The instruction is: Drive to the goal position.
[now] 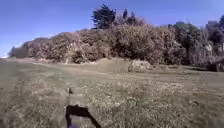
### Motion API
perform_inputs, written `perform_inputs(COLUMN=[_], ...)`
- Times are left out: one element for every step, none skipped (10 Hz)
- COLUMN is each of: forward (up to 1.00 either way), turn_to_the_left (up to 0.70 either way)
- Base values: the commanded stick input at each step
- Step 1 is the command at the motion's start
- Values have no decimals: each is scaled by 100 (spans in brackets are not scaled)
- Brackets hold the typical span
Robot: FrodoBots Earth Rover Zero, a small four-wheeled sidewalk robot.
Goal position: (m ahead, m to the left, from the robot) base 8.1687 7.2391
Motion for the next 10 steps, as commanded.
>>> perform_inputs(forward=[70,70,70,70,70,70,70,70,70,70], turn_to_the_left=[0,0,0,0,0,0,0,0,0,0])
